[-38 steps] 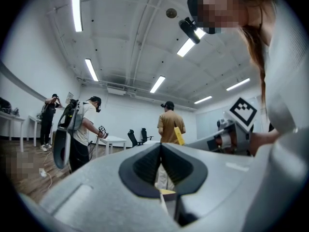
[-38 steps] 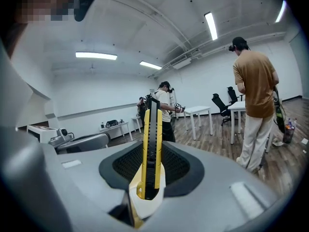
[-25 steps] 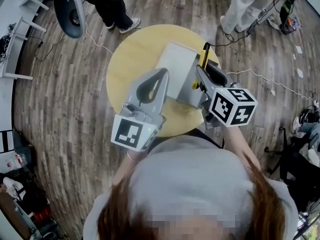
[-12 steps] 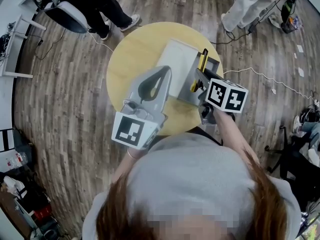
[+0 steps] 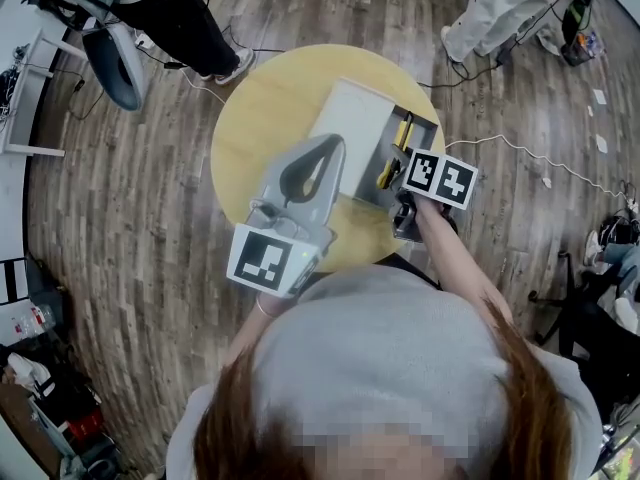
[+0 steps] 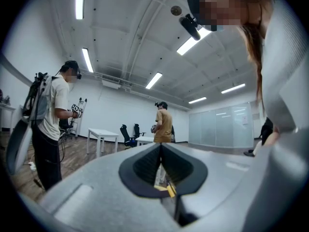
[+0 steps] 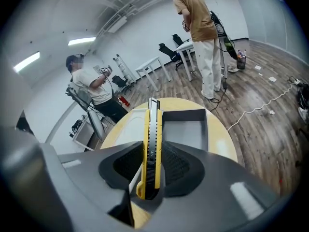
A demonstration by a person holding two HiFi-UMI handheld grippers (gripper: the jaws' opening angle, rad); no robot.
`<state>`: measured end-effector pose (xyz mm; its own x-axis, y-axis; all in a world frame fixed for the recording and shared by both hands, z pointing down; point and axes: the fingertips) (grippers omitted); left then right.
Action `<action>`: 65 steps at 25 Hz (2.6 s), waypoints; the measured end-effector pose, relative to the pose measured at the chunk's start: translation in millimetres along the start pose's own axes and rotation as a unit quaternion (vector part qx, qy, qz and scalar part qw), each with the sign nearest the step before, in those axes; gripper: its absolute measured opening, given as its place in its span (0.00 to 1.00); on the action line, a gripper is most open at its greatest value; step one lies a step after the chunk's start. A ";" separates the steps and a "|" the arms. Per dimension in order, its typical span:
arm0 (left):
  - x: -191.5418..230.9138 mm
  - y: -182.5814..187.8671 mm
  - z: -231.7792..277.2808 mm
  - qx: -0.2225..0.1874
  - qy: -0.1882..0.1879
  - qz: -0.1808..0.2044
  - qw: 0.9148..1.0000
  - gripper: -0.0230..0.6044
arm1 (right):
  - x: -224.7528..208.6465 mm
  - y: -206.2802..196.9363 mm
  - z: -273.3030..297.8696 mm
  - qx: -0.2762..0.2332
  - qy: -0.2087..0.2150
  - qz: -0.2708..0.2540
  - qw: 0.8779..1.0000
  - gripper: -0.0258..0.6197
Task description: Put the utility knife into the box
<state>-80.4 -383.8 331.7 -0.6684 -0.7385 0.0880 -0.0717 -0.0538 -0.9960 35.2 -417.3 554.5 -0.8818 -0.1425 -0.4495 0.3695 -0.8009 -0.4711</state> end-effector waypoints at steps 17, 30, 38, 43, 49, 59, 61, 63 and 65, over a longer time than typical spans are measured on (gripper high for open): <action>10.7 3.2 -0.3 -0.004 0.009 0.002 1.000 0.04 | -24.7 -30.1 46.2 0.077 -0.046 0.030 0.996 0.23; 11.7 3.6 -1.9 -0.006 0.015 0.001 1.000 0.04 | -36.4 -50.7 70.8 0.125 -0.065 0.070 0.988 0.23; 12.3 5.4 -2.5 -0.007 0.019 0.001 1.000 0.04 | -42.2 -56.3 78.1 0.140 -0.071 0.085 0.984 0.23; 11.6 7.7 -2.0 -0.010 0.018 0.002 1.000 0.04 | -44.4 -55.1 80.3 0.142 -0.078 0.082 0.983 0.23; 7.1 10.9 -3.3 -0.014 0.018 0.000 1.000 0.04 | -42.3 -56.3 80.7 0.145 -0.091 0.065 0.983 0.23; 1.4 16.2 -1.1 -0.022 0.022 0.004 1.000 0.04 | -46.7 -52.1 79.7 0.141 -0.101 0.054 0.983 0.23; 2.6 13.3 -3.6 -0.016 0.024 0.005 1.000 0.04 | -45.7 -50.9 79.5 0.135 -0.100 0.045 0.985 0.24; 3.0 12.2 -5.4 -0.014 0.024 0.005 1.000 0.04 | -42.7 -45.8 76.7 0.120 -0.096 0.031 0.988 0.26; 3.4 13.6 -7.9 -0.020 0.023 0.004 1.000 0.04 | -34.9 -36.2 69.5 0.092 -0.089 0.008 0.992 0.27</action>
<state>-89.4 -381.7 318.6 -0.7025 -0.7070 0.0811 -0.0945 -0.0203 -0.9953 32.3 -423.8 640.0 -0.9199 -0.2428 -0.3078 0.3385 -0.8879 -0.3113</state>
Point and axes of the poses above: the fingertips, and each gripper's own axes: z forward along the fingers, x to its left, y out of its top, and after that the axes turned 6 degrees about -y, right-handed
